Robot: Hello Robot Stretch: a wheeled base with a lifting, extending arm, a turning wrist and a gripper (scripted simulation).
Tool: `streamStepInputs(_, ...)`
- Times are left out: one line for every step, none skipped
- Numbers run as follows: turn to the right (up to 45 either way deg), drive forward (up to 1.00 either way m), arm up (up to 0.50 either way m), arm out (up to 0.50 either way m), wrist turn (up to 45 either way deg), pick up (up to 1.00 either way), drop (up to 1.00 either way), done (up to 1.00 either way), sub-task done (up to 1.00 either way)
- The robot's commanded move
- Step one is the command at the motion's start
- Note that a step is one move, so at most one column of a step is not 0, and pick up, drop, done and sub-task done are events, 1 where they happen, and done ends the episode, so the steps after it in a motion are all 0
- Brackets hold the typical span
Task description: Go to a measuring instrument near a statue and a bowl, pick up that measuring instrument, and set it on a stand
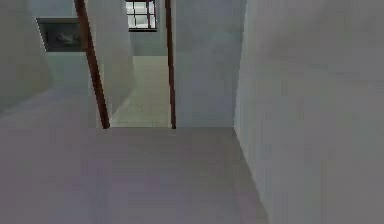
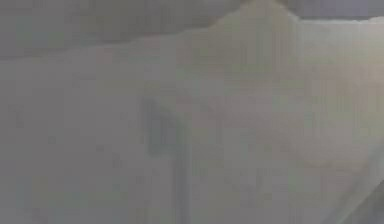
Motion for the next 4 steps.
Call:
streamStepInputs(-18.0, 0.0, 0.0, 0.0, 0.0, 0.0, 0.0, 0.0, 0.0)
streamStepInputs(0.0, 1.0, 0.0, 0.0, 0.0, 0.0, 0.0, 0.0, 0.0)
streamStepInputs(0.0, 1.0, 0.0, 0.0, 0.0, 0.0, 0.0, 0.0, 0.0)
streamStepInputs(0.0, 0.35, 0.0, 0.0, 0.0, 0.0, 0.0, 0.0, 0.0)
